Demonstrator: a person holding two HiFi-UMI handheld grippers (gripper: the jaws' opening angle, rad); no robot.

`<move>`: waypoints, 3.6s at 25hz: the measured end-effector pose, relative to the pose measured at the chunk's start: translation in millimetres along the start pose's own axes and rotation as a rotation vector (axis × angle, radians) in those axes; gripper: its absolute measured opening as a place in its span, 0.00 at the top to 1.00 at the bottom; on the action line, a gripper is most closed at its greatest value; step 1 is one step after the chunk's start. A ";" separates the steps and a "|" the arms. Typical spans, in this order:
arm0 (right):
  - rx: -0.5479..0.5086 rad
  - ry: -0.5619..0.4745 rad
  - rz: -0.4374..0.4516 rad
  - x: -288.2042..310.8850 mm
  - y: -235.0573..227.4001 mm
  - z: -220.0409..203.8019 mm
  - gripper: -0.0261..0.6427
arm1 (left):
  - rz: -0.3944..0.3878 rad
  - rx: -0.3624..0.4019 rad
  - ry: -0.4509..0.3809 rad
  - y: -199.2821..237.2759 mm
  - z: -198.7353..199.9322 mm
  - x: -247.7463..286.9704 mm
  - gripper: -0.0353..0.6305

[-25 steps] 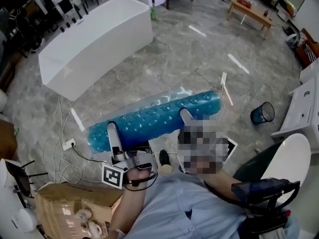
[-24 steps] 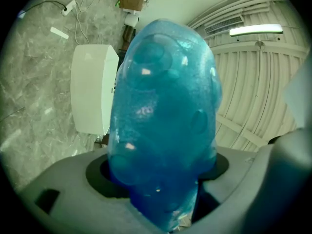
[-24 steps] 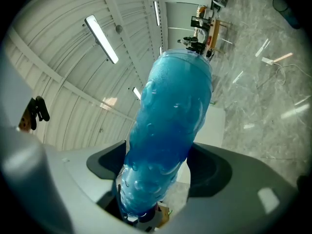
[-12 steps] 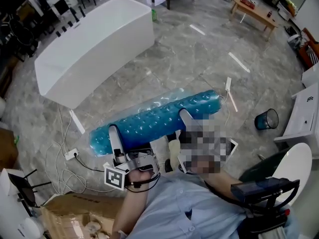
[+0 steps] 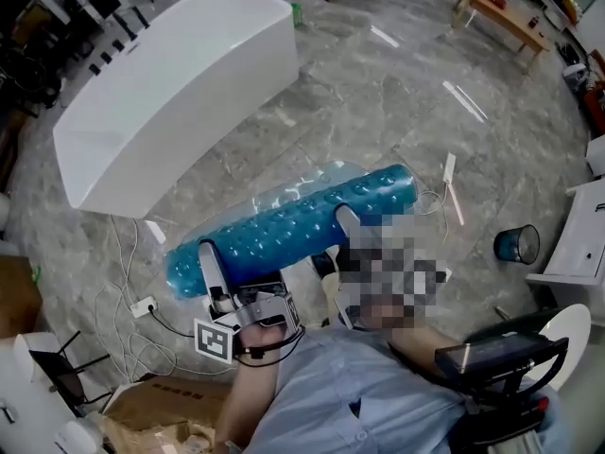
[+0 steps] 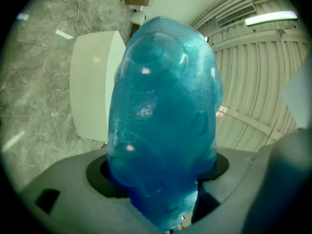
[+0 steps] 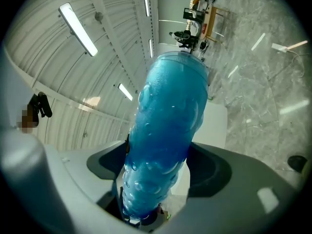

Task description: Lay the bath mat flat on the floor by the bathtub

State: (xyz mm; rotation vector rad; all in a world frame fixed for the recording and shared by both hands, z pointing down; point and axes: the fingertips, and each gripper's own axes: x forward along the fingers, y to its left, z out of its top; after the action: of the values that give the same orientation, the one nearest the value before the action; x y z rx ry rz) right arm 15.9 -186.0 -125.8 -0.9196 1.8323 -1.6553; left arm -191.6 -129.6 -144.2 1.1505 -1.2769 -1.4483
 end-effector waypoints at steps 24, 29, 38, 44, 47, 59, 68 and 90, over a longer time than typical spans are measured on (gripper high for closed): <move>0.002 -0.059 -0.006 300.2 -44.3 61.0 0.38 | 0.006 -0.027 0.062 87.3 89.2 292.9 0.39; 0.015 -0.135 -0.009 414.6 -47.6 60.0 0.38 | 0.002 -0.024 0.162 106.6 145.4 411.8 0.39; -0.016 -0.355 -0.065 504.2 -67.9 95.7 0.39 | 0.009 -0.110 0.377 154.3 148.2 553.0 0.39; 0.006 -0.075 0.009 388.7 -57.9 75.1 0.39 | -0.020 -0.021 0.105 112.9 118.8 385.4 0.39; 0.012 -0.028 0.008 323.2 -47.1 59.2 0.39 | -0.016 -0.027 0.056 92.9 101.9 312.5 0.39; -0.068 0.017 0.033 304.5 -41.4 60.6 0.39 | -0.085 -0.043 0.080 91.0 91.7 297.2 0.40; -0.062 0.114 0.030 306.2 -41.2 58.2 0.40 | -0.097 -0.037 0.069 87.5 93.2 296.8 0.40; -0.032 0.241 -0.008 402.7 -360.6 15.6 0.45 | 0.040 -0.095 0.143 435.0 138.6 333.1 0.41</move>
State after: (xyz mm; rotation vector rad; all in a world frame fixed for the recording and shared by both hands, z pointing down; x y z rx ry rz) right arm -178.5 -513.7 258.1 -0.7682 2.0192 -1.8130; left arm -381.2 -471.3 264.0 1.1378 -1.1144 -1.3572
